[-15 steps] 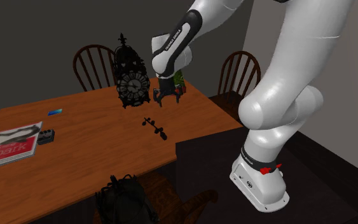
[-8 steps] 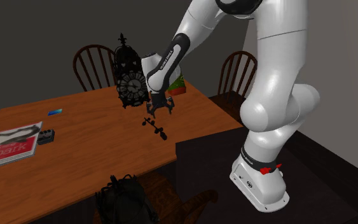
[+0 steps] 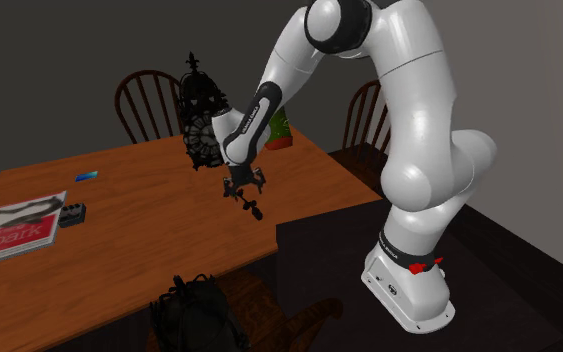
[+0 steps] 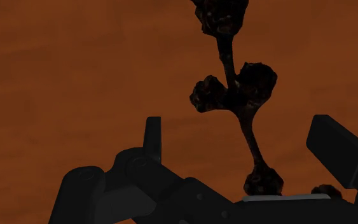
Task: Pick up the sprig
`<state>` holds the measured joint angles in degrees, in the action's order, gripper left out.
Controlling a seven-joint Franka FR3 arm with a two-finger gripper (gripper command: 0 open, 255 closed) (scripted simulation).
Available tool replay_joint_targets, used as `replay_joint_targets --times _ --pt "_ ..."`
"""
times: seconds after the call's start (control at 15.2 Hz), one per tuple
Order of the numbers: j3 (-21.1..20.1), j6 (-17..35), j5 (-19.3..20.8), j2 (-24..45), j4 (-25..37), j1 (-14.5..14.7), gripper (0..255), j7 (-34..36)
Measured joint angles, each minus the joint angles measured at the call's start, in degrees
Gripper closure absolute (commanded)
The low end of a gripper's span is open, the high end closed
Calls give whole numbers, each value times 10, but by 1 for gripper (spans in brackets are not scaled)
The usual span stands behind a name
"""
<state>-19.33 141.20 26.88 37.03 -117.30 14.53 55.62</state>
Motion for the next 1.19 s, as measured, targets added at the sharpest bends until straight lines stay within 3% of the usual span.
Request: replay_joint_targets --times 0.33,0.4,1.19 --pt "16 22 17 35 12 12 0 13" --pt "17 24 18 38 13 13 255 14" --pt "15 21 16 32 11 11 255 12"
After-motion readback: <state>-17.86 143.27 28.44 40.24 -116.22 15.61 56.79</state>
